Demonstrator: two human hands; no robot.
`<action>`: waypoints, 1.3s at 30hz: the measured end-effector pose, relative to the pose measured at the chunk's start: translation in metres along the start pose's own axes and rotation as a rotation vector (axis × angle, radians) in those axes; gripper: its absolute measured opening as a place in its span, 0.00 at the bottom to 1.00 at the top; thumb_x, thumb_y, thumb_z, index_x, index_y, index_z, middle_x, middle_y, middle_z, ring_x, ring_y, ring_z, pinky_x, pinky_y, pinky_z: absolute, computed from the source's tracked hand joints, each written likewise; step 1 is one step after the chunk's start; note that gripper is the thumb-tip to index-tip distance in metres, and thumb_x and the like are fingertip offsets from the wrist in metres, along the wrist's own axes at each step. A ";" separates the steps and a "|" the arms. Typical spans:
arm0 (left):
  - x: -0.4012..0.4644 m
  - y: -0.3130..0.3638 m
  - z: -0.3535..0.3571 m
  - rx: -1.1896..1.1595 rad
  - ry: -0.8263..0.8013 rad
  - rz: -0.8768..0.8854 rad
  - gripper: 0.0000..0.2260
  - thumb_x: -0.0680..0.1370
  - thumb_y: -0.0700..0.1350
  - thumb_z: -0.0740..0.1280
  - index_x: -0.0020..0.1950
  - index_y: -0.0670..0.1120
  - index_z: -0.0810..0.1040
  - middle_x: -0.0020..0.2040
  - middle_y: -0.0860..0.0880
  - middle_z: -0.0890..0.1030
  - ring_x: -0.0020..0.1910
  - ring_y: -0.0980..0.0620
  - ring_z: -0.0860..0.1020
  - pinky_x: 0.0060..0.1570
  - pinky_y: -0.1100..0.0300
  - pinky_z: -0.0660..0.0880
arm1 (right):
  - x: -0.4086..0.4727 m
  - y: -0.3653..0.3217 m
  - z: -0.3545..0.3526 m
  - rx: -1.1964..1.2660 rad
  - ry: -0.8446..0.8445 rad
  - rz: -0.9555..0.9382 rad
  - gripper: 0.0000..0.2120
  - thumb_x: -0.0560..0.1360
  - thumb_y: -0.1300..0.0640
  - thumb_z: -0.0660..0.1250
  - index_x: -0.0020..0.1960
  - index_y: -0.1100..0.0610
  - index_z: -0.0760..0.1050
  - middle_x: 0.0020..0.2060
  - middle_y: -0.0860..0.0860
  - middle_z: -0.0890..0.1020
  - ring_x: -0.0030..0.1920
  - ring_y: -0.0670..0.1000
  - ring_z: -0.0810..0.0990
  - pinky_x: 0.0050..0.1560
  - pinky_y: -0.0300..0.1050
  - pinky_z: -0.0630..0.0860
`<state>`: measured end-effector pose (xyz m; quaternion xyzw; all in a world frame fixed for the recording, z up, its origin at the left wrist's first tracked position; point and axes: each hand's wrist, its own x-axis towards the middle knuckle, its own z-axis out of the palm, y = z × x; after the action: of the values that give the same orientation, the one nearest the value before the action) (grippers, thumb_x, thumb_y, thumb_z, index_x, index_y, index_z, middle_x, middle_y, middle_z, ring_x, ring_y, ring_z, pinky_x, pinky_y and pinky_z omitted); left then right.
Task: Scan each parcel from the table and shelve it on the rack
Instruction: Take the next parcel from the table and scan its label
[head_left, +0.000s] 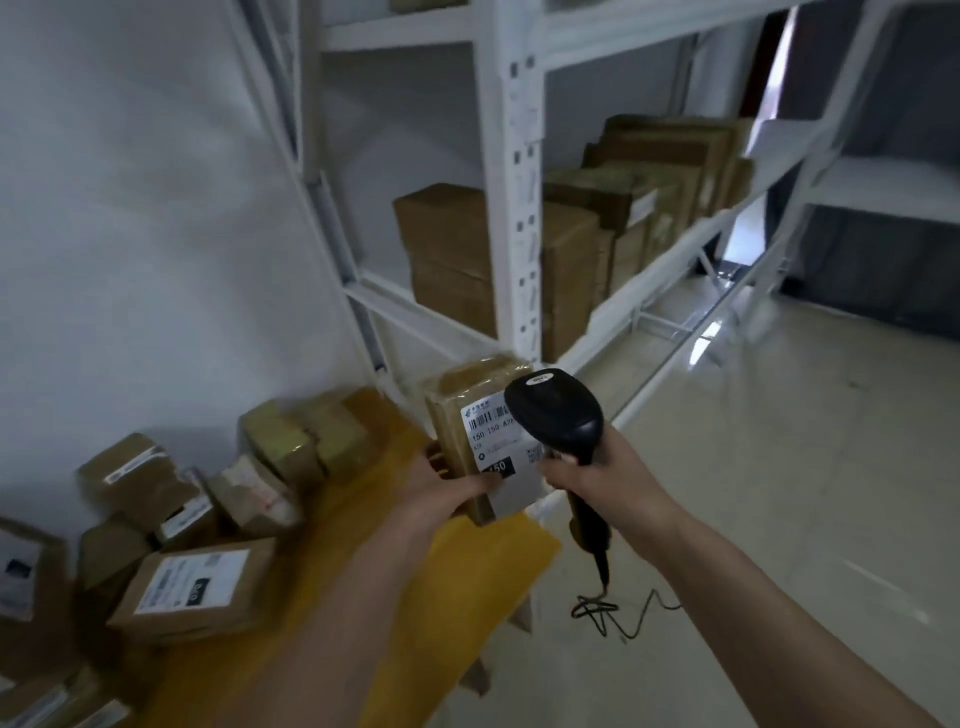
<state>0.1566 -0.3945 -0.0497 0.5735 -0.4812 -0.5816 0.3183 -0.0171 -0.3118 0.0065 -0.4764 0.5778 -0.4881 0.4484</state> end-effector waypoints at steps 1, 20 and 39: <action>-0.004 0.000 0.018 -0.004 -0.008 -0.005 0.28 0.64 0.37 0.81 0.57 0.48 0.70 0.55 0.47 0.80 0.53 0.46 0.80 0.52 0.48 0.81 | -0.004 0.001 -0.018 -0.027 0.021 -0.009 0.13 0.73 0.68 0.68 0.53 0.55 0.76 0.42 0.50 0.82 0.41 0.40 0.80 0.38 0.32 0.75; -0.027 0.013 0.268 0.036 0.126 0.093 0.36 0.64 0.39 0.81 0.64 0.46 0.64 0.50 0.54 0.75 0.51 0.53 0.77 0.58 0.50 0.77 | -0.043 0.044 -0.263 -0.098 0.151 0.001 0.10 0.71 0.66 0.72 0.36 0.55 0.74 0.20 0.39 0.70 0.24 0.39 0.69 0.30 0.28 0.66; 0.131 0.130 0.413 0.123 0.033 0.242 0.38 0.65 0.42 0.81 0.69 0.49 0.65 0.58 0.52 0.77 0.55 0.54 0.78 0.58 0.50 0.78 | 0.109 0.044 -0.431 -0.026 0.317 0.006 0.09 0.70 0.62 0.74 0.47 0.52 0.81 0.36 0.51 0.82 0.40 0.49 0.78 0.43 0.42 0.73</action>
<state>-0.2874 -0.4781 -0.0268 0.5391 -0.5762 -0.4991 0.3582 -0.4618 -0.3572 0.0093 -0.3974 0.6491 -0.5481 0.3470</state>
